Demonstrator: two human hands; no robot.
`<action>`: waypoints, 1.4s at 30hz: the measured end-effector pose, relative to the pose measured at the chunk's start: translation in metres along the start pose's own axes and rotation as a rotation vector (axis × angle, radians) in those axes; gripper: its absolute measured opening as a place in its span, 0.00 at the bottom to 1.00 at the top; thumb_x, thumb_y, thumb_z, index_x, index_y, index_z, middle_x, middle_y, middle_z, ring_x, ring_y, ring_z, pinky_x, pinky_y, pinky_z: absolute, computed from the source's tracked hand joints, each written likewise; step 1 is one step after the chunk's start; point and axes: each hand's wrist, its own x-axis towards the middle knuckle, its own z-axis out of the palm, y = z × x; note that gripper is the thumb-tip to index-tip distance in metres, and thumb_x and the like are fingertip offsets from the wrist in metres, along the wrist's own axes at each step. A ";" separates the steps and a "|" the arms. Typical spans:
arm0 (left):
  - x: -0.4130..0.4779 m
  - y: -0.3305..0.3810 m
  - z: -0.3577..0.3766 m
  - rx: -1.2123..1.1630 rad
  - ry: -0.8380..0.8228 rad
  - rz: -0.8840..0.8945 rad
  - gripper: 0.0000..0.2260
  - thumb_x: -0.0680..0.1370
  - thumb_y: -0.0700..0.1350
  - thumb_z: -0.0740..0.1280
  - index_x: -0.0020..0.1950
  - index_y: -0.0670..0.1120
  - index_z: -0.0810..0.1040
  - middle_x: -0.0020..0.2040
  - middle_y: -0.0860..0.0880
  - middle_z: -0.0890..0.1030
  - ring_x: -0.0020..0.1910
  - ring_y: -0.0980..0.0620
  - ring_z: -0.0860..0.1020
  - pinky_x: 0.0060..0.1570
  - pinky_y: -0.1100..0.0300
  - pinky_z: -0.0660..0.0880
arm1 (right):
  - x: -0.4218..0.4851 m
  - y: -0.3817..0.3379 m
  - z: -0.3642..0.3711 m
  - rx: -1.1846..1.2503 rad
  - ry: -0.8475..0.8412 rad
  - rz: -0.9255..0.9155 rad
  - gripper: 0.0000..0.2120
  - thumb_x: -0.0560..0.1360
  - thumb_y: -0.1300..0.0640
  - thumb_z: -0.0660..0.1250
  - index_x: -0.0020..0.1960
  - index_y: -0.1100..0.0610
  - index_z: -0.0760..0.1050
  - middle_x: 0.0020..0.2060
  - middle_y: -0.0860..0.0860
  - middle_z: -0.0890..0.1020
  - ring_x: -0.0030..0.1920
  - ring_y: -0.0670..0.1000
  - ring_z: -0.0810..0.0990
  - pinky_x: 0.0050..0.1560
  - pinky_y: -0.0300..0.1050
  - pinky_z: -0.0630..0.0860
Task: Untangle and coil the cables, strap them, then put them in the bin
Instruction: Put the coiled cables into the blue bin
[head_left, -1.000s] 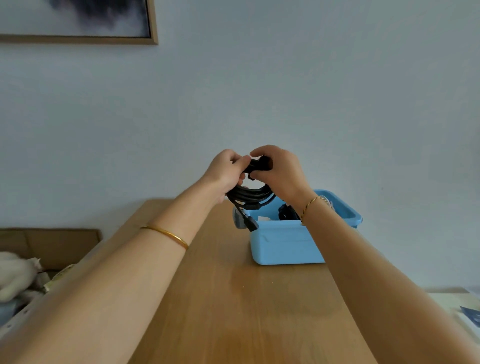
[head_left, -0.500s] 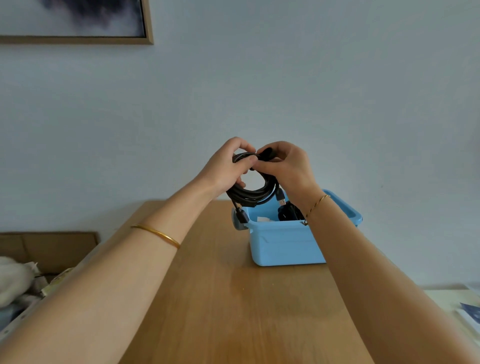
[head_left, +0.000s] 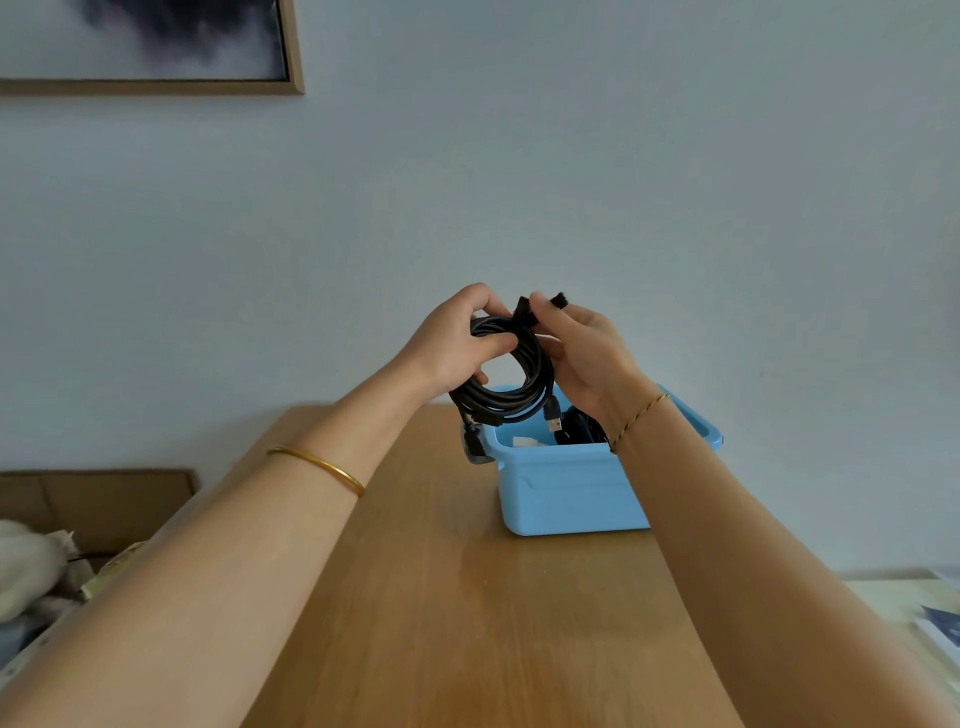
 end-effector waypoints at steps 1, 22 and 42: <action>0.000 0.000 0.001 0.006 -0.005 -0.001 0.06 0.78 0.42 0.67 0.52 0.46 0.72 0.42 0.48 0.76 0.30 0.51 0.75 0.35 0.56 0.78 | 0.000 0.000 0.001 -0.003 0.025 -0.001 0.11 0.79 0.55 0.62 0.46 0.62 0.78 0.37 0.55 0.83 0.36 0.51 0.80 0.42 0.44 0.78; -0.007 0.008 0.016 0.155 -0.062 0.154 0.07 0.79 0.44 0.64 0.57 0.49 0.71 0.50 0.49 0.74 0.38 0.45 0.79 0.37 0.50 0.80 | 0.027 0.010 0.004 -0.449 0.399 -0.024 0.21 0.76 0.58 0.64 0.28 0.56 0.60 0.24 0.51 0.62 0.26 0.50 0.60 0.30 0.43 0.59; -0.008 0.010 0.020 0.093 -0.077 0.086 0.03 0.81 0.43 0.62 0.53 0.47 0.73 0.52 0.50 0.76 0.33 0.47 0.79 0.38 0.58 0.78 | 0.024 0.005 -0.002 -0.511 0.367 -0.163 0.16 0.76 0.56 0.65 0.31 0.57 0.75 0.25 0.49 0.76 0.26 0.48 0.72 0.34 0.44 0.73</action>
